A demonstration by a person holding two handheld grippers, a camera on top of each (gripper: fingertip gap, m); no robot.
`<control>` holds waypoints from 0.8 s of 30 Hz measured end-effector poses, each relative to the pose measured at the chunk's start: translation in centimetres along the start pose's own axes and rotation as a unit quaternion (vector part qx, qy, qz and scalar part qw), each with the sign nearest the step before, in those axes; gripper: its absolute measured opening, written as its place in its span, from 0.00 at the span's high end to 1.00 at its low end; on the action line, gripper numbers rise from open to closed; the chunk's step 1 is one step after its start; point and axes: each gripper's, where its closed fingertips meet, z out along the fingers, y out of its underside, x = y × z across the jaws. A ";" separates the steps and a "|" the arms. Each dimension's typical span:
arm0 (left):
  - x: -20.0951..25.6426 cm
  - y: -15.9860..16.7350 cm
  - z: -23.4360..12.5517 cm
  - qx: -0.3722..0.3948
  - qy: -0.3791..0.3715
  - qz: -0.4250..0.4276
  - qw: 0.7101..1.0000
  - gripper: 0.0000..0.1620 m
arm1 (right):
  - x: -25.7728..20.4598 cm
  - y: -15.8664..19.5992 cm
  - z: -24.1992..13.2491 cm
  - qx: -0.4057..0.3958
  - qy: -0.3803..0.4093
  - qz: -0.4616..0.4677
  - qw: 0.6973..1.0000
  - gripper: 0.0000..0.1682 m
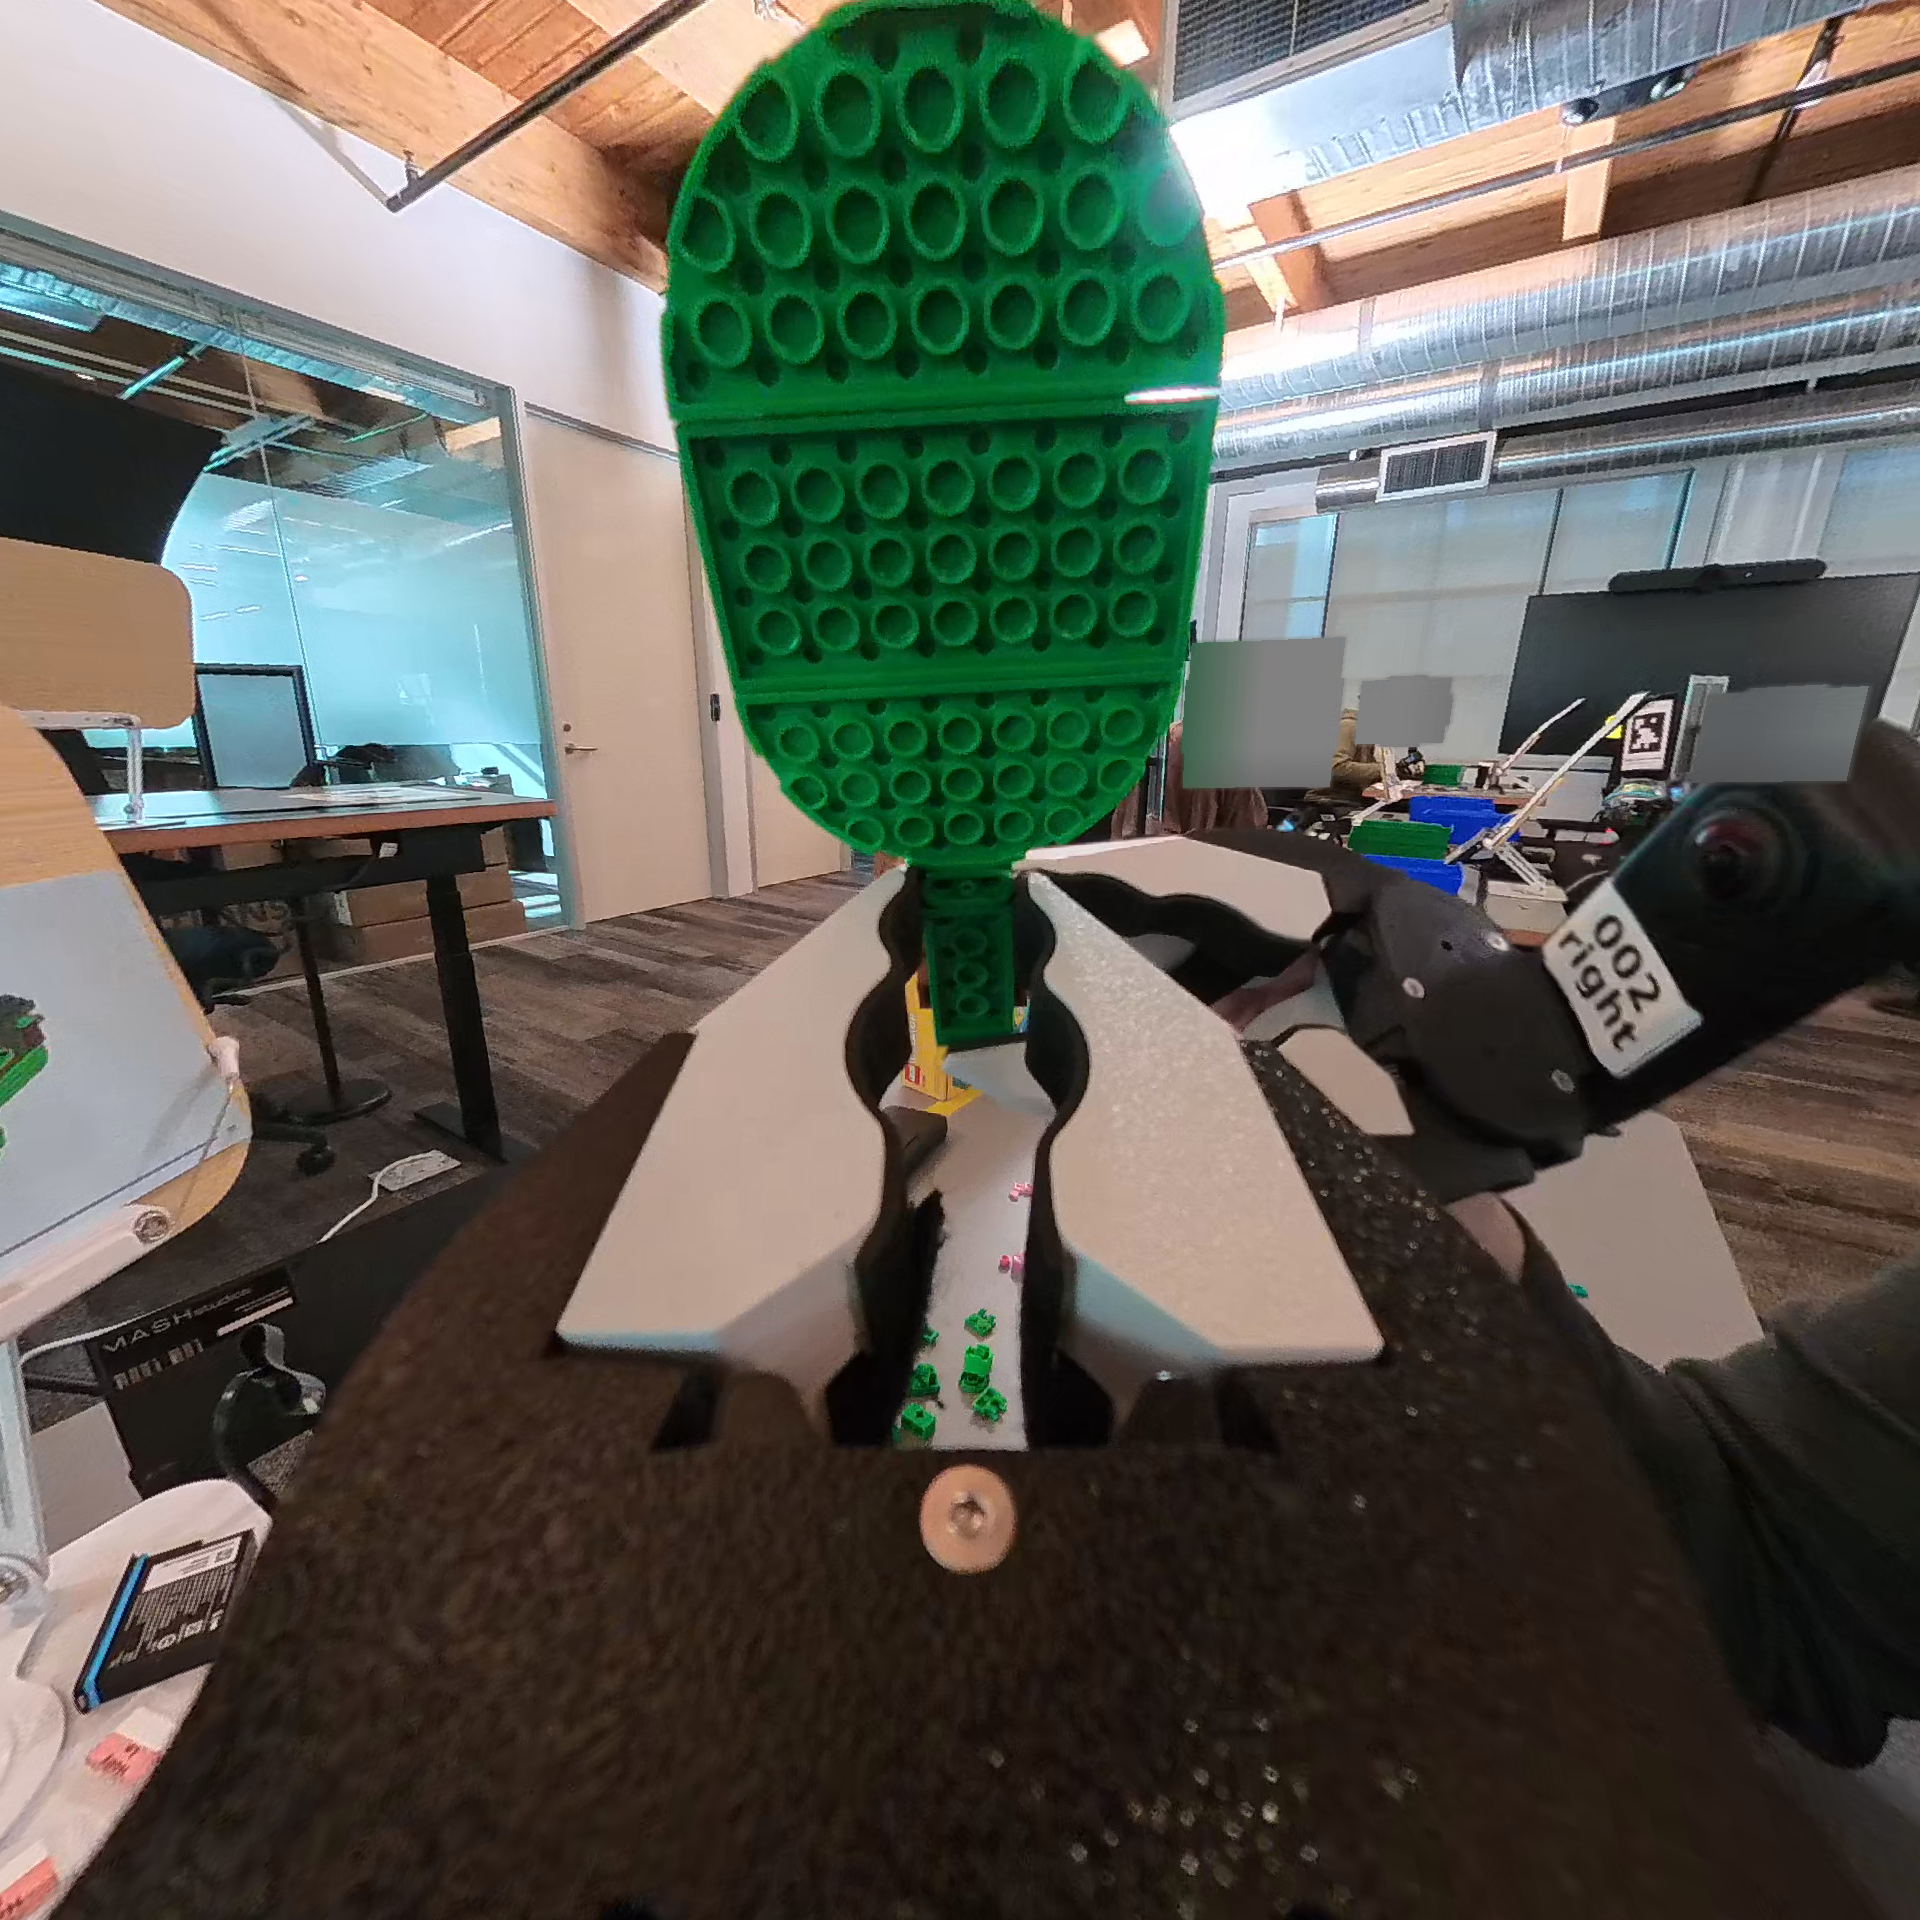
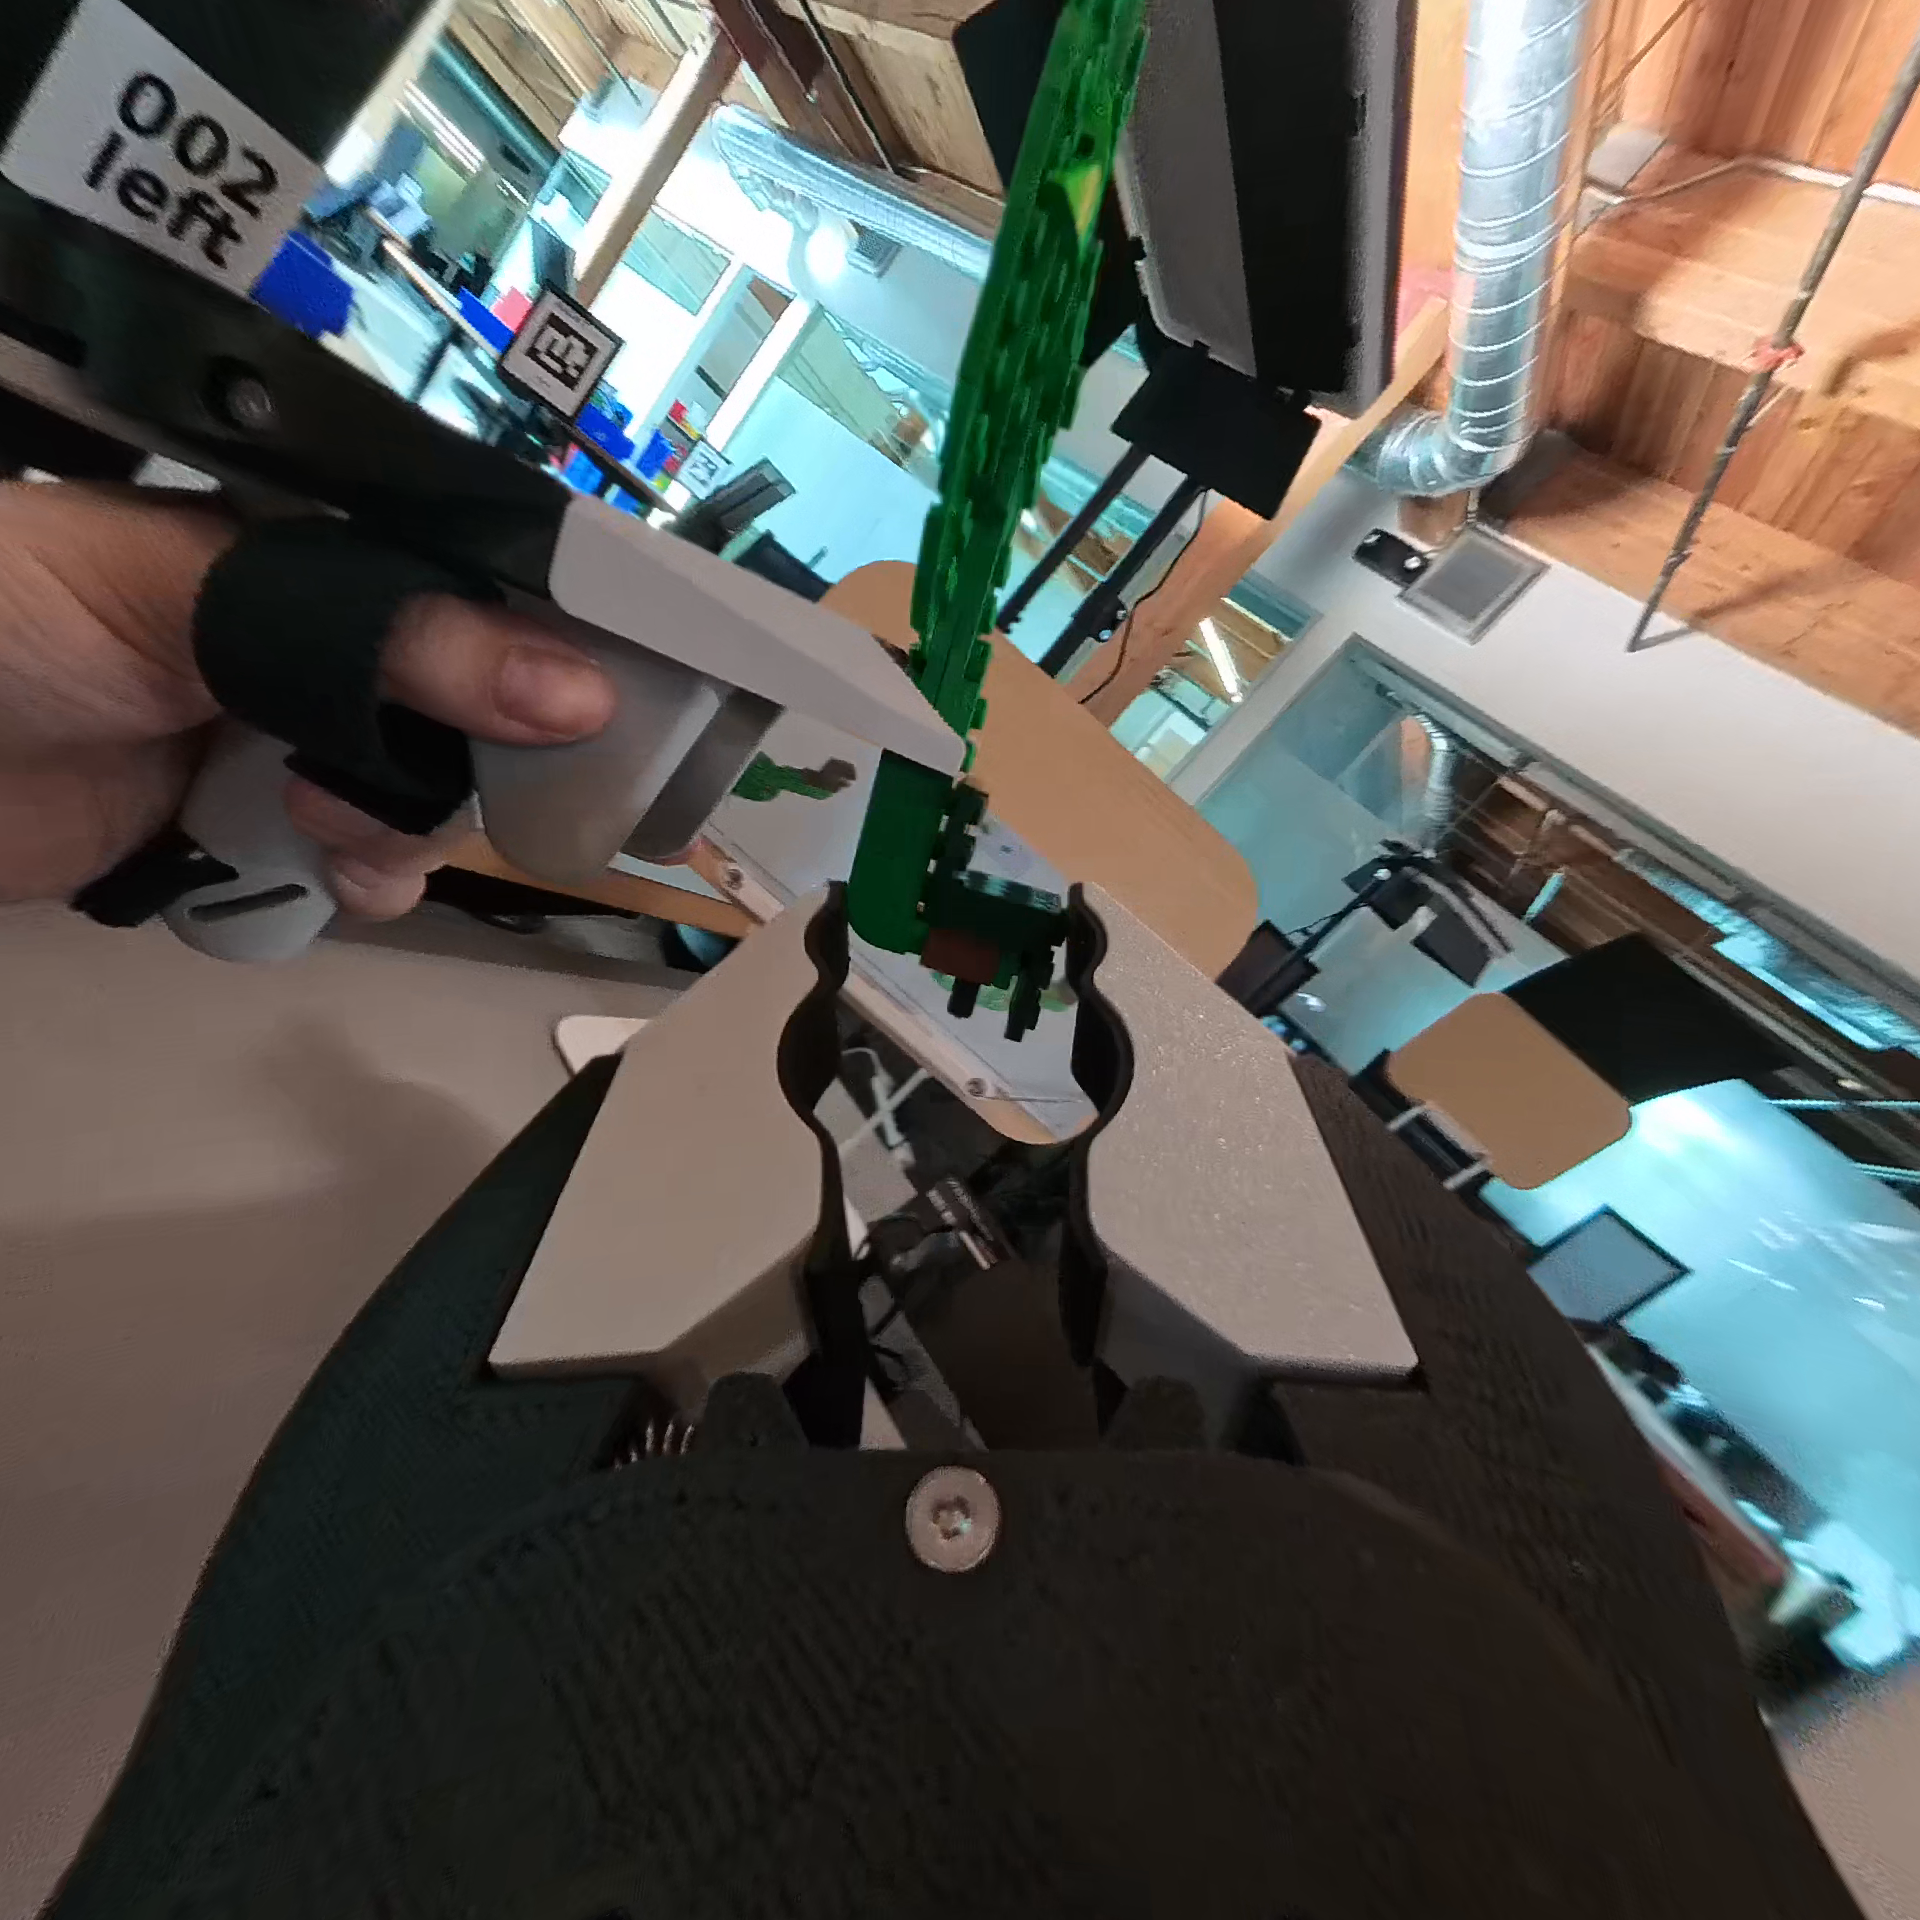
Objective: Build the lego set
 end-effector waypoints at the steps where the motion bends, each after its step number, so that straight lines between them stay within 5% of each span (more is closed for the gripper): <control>1: 0.0 0.1 0.0 -0.001 0.003 -0.002 1.000 0.91 | -0.1 0.1 0.0 0.000 -0.009 0.012 1.000 0.76; 24: -0.4 2.1 0.3 -0.009 0.083 -0.064 0.994 0.91 | -1.0 0.7 -0.5 -0.020 -0.072 0.062 0.995 0.81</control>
